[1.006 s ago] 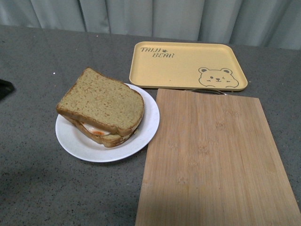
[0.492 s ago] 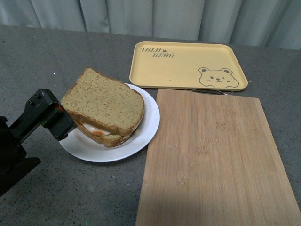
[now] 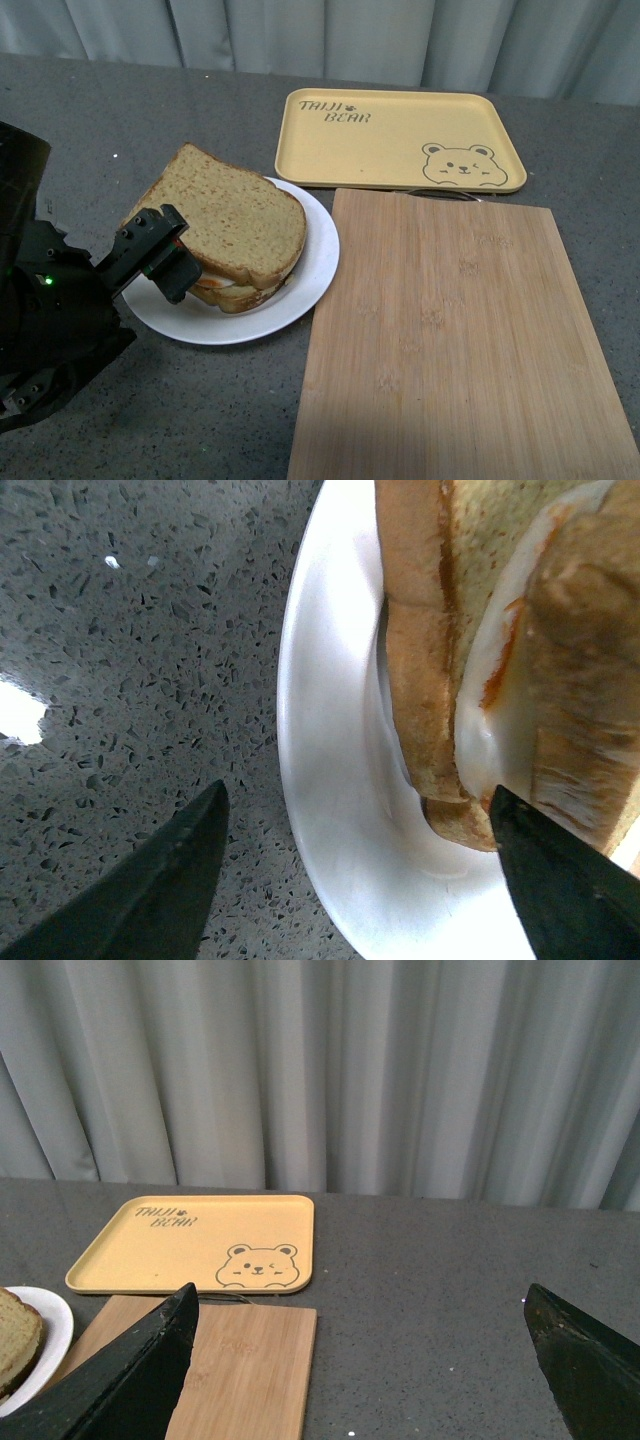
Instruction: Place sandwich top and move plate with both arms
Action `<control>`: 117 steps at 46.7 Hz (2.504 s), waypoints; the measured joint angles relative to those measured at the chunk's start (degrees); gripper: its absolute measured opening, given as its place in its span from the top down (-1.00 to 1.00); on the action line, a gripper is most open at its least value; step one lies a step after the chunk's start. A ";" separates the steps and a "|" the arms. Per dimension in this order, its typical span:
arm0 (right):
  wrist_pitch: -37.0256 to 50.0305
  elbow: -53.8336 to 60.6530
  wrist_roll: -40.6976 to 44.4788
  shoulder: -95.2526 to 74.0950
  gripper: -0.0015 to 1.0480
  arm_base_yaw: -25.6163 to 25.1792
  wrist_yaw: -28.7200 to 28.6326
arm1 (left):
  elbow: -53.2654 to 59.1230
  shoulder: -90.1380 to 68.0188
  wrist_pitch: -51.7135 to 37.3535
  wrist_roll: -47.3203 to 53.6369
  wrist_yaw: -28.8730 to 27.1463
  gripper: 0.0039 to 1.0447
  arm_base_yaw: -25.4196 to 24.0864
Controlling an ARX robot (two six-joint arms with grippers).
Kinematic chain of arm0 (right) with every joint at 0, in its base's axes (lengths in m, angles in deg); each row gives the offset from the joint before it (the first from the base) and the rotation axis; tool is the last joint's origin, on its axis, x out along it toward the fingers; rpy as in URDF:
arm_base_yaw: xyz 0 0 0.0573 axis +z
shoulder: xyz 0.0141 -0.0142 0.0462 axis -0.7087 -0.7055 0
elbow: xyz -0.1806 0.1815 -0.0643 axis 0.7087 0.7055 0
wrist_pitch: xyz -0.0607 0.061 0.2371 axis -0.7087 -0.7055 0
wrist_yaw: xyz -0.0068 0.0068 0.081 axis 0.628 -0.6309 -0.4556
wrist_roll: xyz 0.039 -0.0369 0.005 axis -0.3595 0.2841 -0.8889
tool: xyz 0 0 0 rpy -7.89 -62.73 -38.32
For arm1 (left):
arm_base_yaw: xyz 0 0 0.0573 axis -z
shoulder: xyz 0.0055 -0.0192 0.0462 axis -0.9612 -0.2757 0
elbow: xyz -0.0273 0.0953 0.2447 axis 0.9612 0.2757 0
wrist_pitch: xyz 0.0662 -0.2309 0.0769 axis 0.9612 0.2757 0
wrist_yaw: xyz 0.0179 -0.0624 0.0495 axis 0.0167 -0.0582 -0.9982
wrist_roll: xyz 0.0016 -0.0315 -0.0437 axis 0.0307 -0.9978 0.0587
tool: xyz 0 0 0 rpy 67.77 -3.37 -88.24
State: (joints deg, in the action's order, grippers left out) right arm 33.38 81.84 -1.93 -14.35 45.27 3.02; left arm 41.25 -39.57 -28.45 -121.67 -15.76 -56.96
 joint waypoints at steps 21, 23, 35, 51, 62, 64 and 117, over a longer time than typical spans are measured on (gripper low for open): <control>0.00 -0.02 0.00 0.00 -0.82 0.00 -0.02 | -3.32 -3.23 1.01 -7.58 2.27 0.84 -1.25; 0.00 -0.02 0.00 0.00 -0.82 0.00 -0.02 | -3.13 -2.91 0.24 -8.57 3.52 0.90 -1.66; 0.00 0.00 0.00 0.00 -0.82 0.00 -0.02 | 2.95 -0.92 -15.21 -15.34 9.46 0.94 -3.67; 0.00 0.00 0.00 0.00 -0.82 0.00 -0.02 | -0.57 -1.09 -25.90 -21.70 12.09 0.94 -1.51; 0.00 -0.02 0.00 0.00 -0.82 0.00 -0.02 | -18.21 -9.22 -19.12 -24.30 6.99 0.94 4.46; 0.00 0.00 0.00 0.00 -0.82 0.00 -0.02 | -20.35 -10.27 -17.79 -24.61 6.64 0.94 5.14; 0.00 0.00 0.00 0.00 -0.82 0.00 0.00 | -50.84 -27.85 5.14 -20.81 1.55 0.24 9.20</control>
State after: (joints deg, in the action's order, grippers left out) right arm 33.38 81.84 -1.93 -14.35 45.27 3.02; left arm -9.59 -67.42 -23.31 -142.48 -14.21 -47.76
